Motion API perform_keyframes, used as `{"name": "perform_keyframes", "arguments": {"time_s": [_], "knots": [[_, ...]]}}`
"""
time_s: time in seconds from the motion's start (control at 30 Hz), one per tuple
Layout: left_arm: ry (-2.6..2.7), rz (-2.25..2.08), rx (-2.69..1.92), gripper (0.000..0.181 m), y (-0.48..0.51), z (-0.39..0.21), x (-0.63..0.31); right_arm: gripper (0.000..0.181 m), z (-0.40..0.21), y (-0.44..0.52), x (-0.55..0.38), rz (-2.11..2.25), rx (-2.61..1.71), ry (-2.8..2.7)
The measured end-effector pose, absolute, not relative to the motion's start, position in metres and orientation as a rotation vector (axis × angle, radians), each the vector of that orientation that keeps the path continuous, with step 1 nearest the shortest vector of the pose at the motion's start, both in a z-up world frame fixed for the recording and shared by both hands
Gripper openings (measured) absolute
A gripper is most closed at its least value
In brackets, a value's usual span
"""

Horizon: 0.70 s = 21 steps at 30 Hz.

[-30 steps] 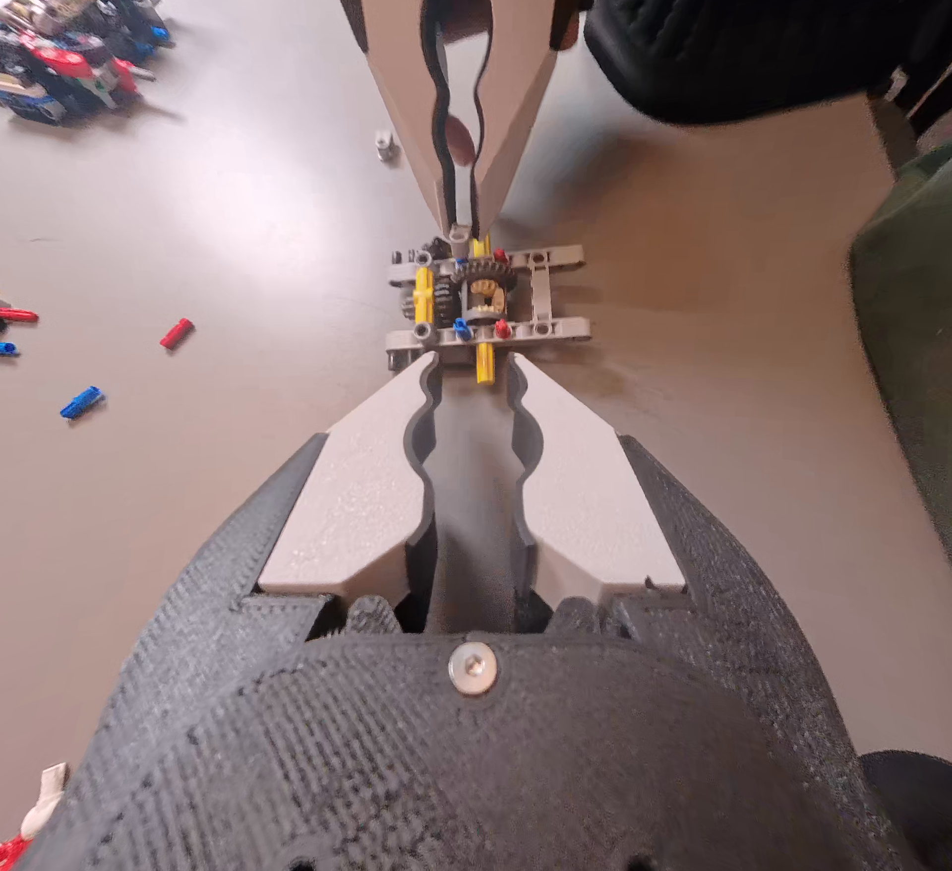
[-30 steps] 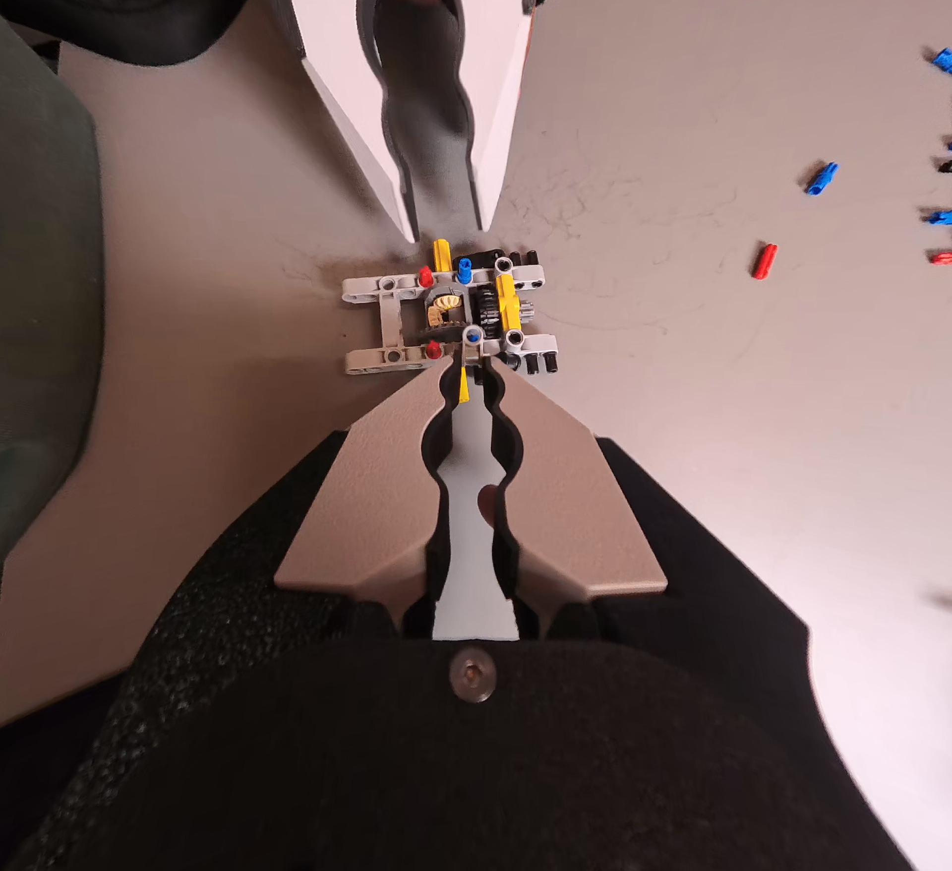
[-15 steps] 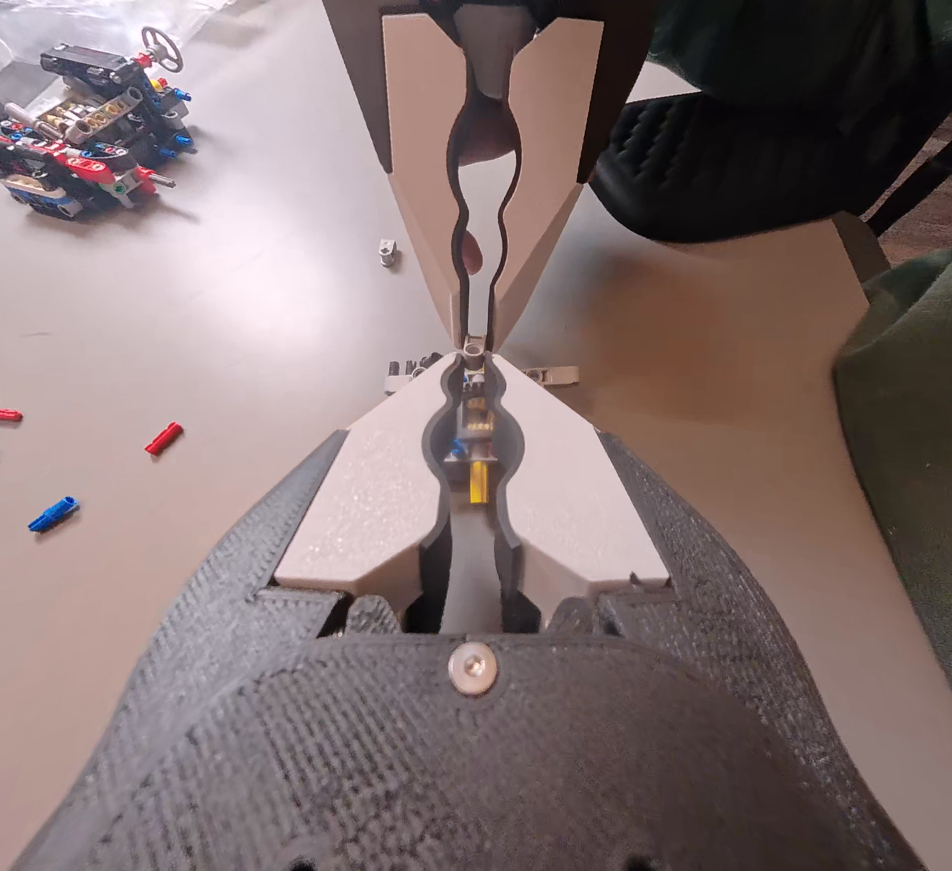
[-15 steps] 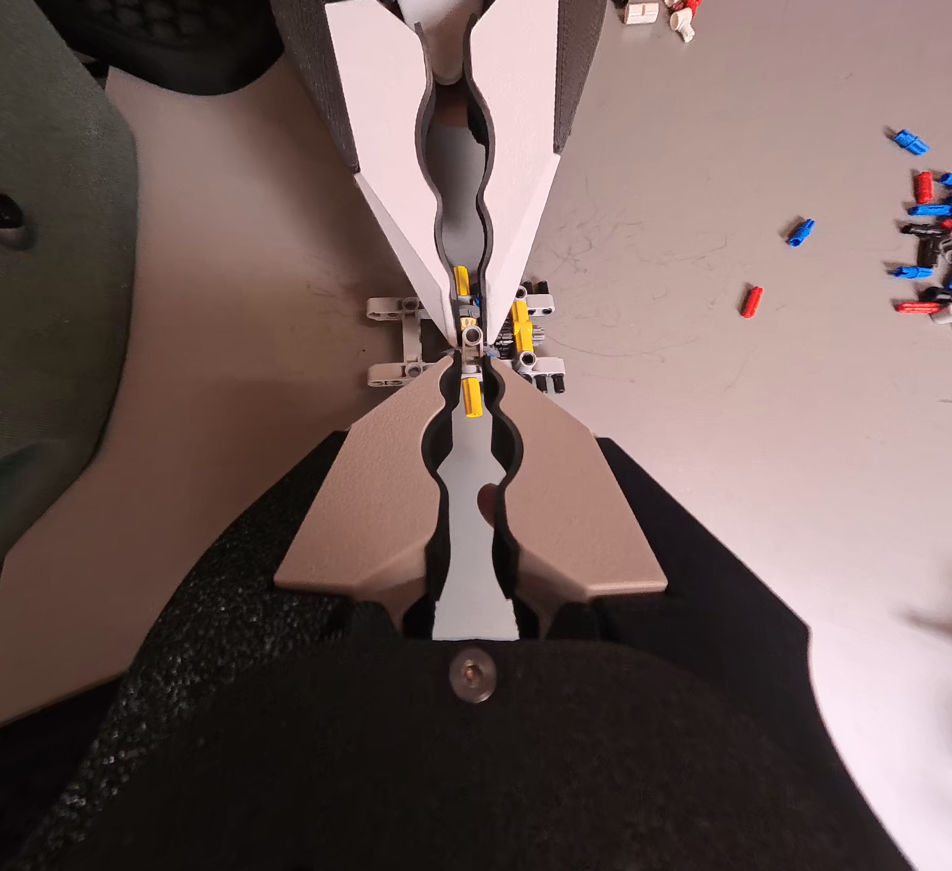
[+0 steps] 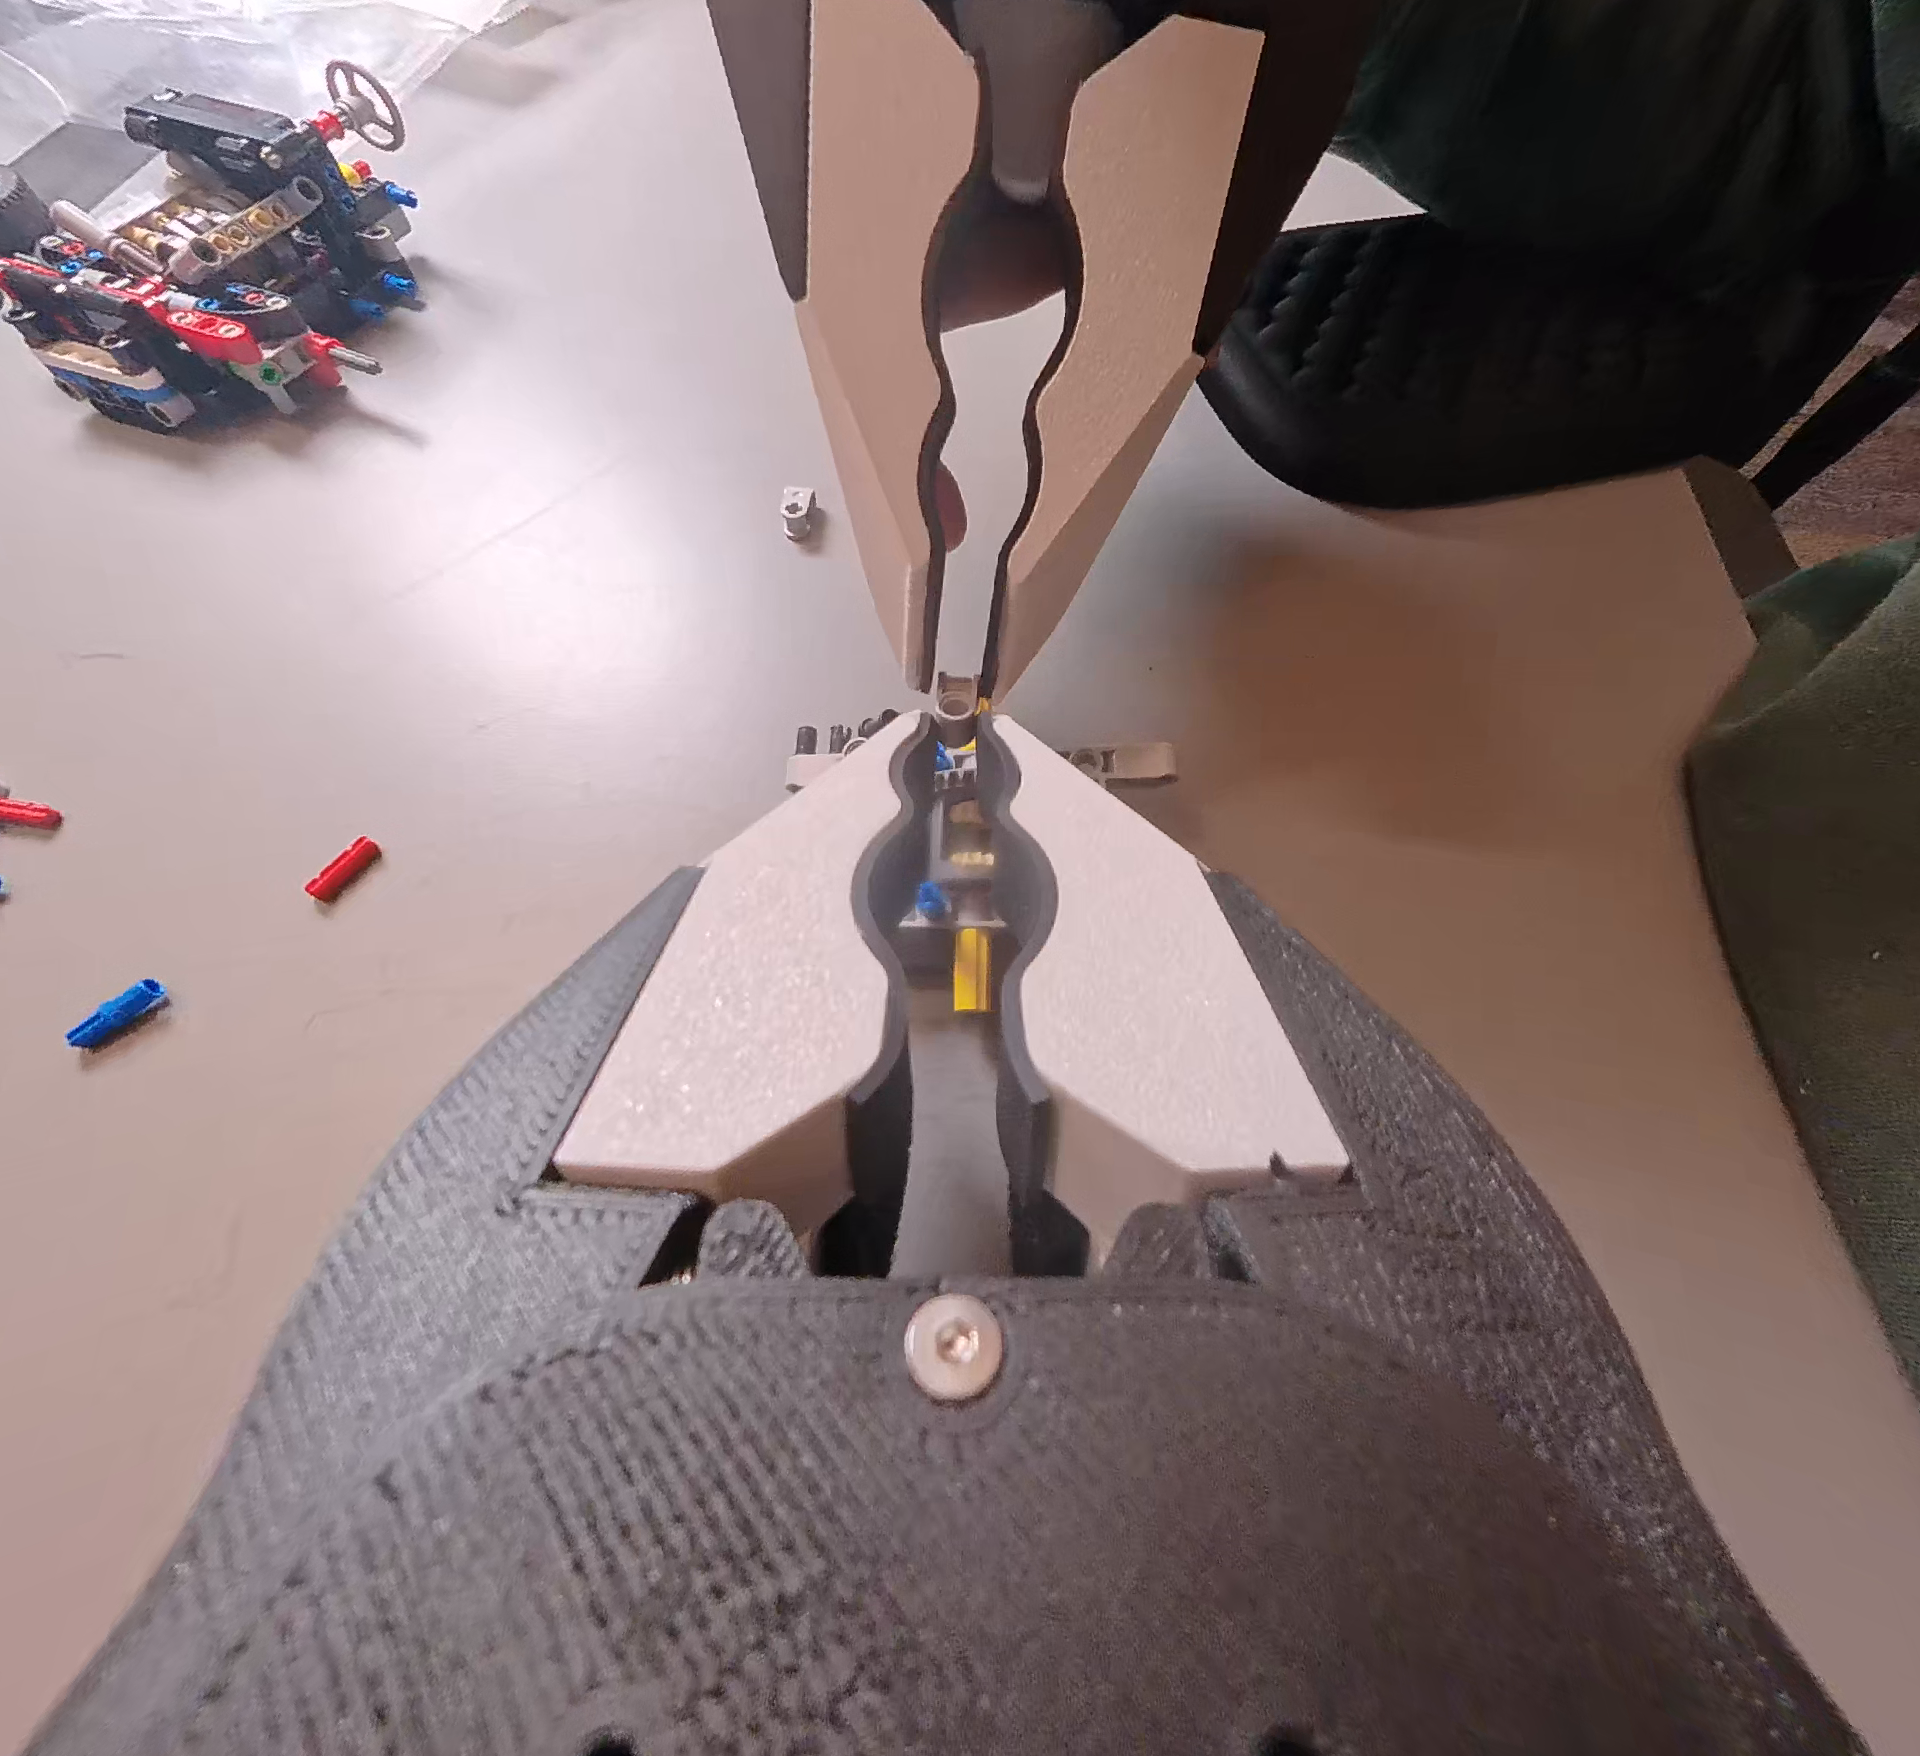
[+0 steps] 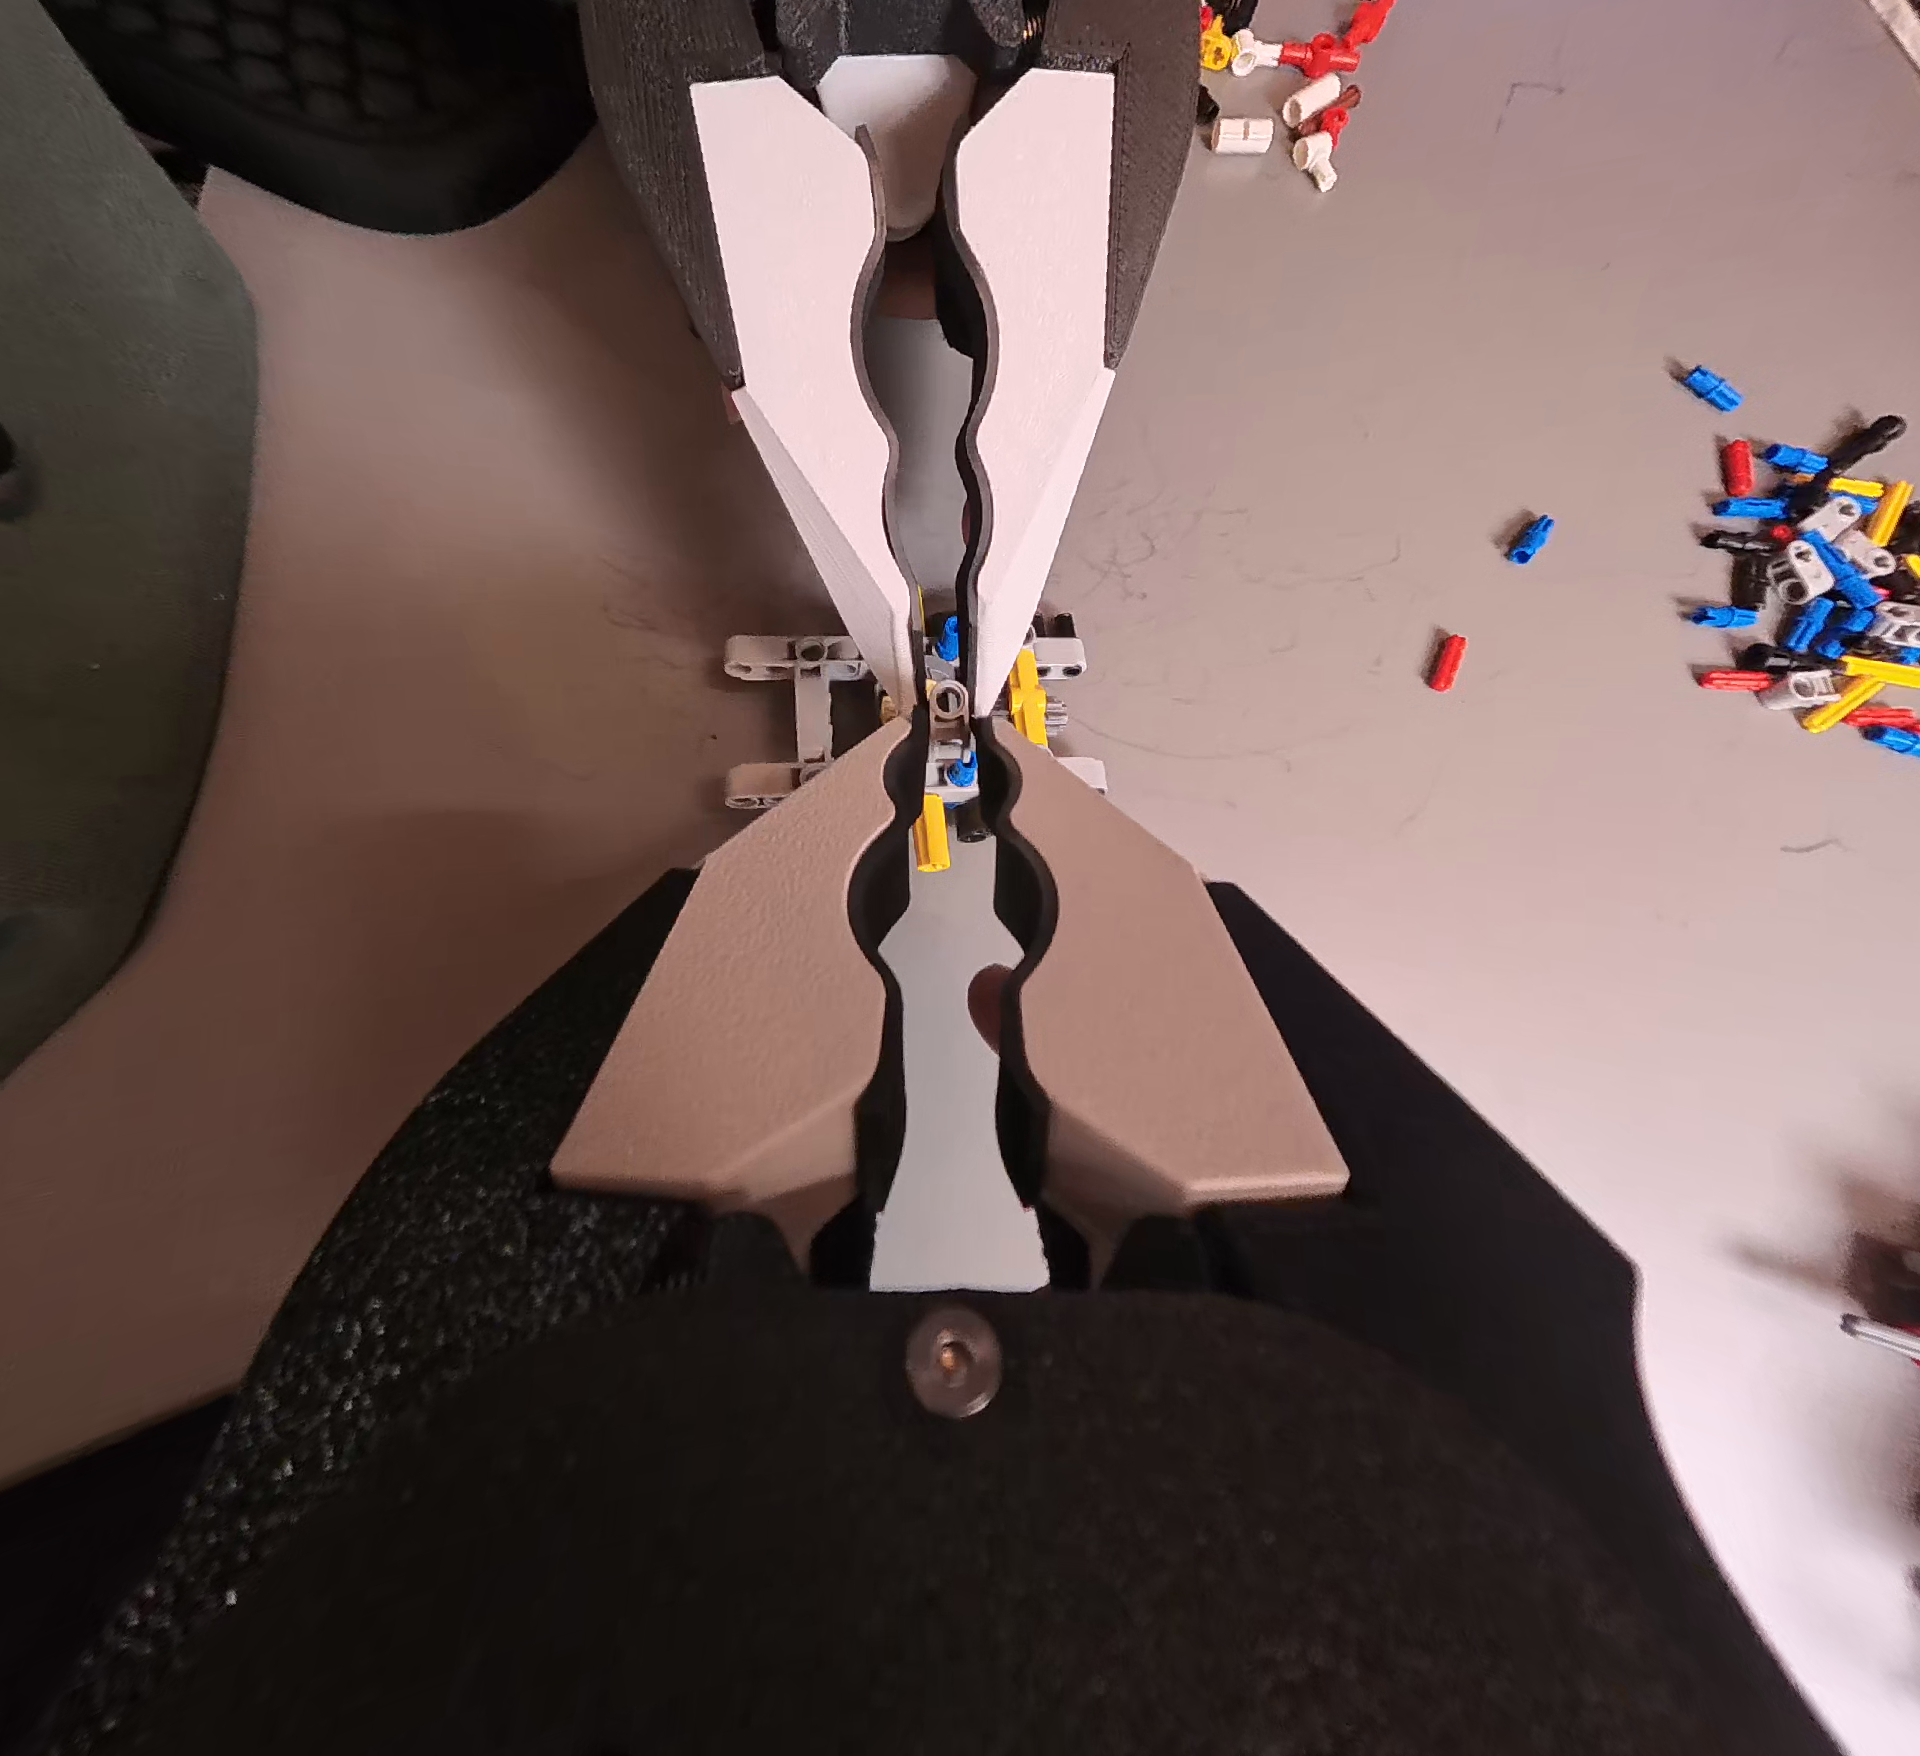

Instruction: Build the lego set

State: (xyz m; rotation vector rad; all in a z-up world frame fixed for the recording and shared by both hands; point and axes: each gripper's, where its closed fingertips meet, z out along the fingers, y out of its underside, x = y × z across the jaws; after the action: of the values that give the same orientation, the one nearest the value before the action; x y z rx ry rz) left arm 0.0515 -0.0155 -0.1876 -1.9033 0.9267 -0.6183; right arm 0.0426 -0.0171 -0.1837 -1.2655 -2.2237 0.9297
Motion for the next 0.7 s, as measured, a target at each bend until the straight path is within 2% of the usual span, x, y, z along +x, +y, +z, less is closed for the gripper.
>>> {"name": "perform_keyframes", "arguments": {"time_s": [0.03, 0.23, 0.33, 0.7], "knots": [[0.923, -0.623, -1.902, 0.004, -0.0157, -0.187, 0.0514, 0.008, -0.1825, -0.0173, 0.0422, 0.935, -1.263, -2.22], [0.925, -0.622, -1.899, 0.004, -0.017, -0.1874, 0.0502, 0.011, -0.1783, -0.0198, 0.0401, 0.973, -1.251, -2.199], [0.934, -0.621, -1.898, 0.004, -0.018, -0.1879, 0.0509, 0.0, -0.1786, -0.0222, 0.0393, 0.978, -1.234, -2.203], [0.921, -0.581, -1.872, 0.004, -0.0155, -0.1853, 0.0461, 0.007, -0.1743, -0.0167, 0.0395, 0.997, -1.243, -2.168]]}}
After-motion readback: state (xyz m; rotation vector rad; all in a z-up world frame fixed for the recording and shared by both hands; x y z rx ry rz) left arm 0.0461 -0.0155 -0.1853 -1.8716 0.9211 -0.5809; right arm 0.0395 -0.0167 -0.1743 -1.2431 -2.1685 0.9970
